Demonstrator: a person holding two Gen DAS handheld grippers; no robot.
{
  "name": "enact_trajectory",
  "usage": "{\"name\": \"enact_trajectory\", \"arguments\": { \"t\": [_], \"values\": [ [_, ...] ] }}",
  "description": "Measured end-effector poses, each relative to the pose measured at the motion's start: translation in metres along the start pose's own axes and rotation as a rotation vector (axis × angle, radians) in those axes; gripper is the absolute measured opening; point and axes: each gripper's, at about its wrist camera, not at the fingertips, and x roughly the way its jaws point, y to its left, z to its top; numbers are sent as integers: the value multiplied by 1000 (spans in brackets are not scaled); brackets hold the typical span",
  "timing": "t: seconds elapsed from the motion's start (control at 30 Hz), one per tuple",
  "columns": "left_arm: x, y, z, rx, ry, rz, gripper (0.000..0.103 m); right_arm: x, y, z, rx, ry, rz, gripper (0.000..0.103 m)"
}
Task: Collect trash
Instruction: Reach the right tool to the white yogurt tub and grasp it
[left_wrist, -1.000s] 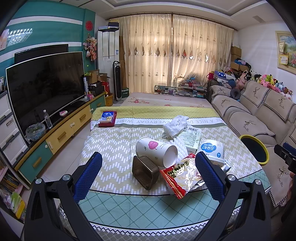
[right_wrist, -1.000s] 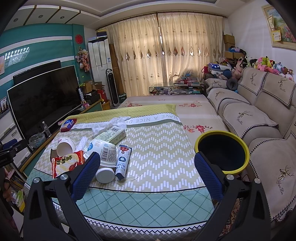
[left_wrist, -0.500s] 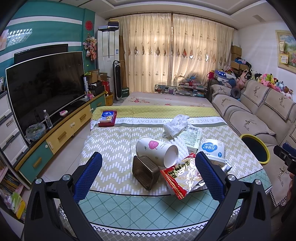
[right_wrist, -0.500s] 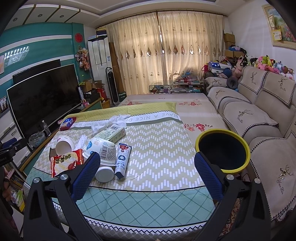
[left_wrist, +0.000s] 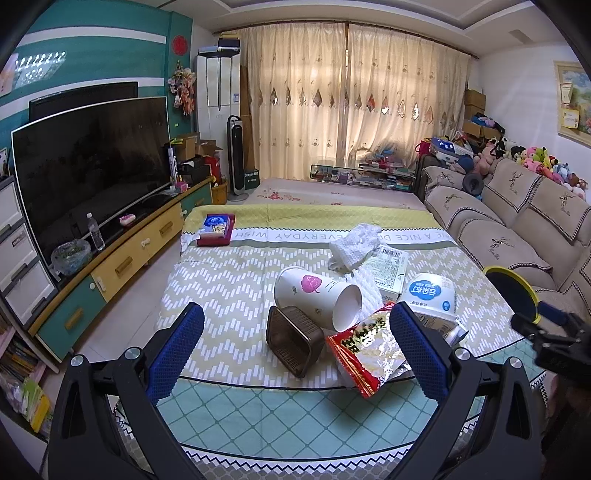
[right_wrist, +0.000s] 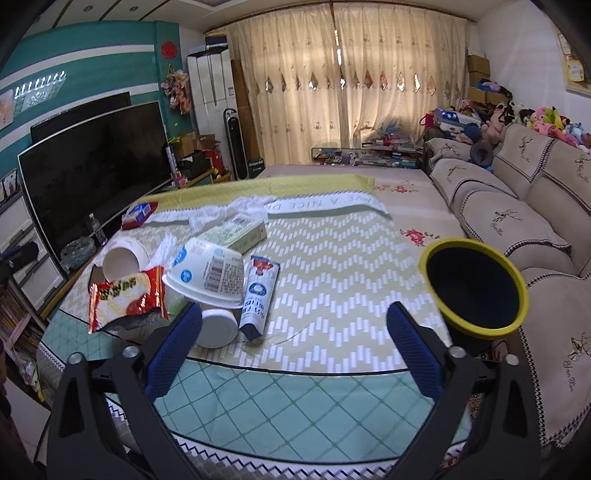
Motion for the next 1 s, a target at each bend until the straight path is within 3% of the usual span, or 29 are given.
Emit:
{"name": "enact_trajectory", "arguments": {
  "t": [0.13, 0.37, 0.53, 0.73, 0.77, 1.0],
  "values": [
    [9, 3, -2, -2, 19, -2, 99, 20, 14, -1, -35, 26, 45, 71],
    [18, 7, -1, -5, 35, -3, 99, 42, 48, 11, -128, 47, 103, 71],
    [24, 12, 0, -13, 41, -1, 99, 63, 59, 12, -172, 90, 84, 71],
    [32, 16, 0, -18, 53, -3, 99, 80, 62, 27, -172, 51, 64, 70],
    [33, 15, 0, -16, 56, -4, 99, 81, 63, 29, -172, 42, 64, 67],
    [41, 16, 1, -16, 65, -1, 99, 105, 64, 46, -184, 31, 36, 24]
  ]
}}
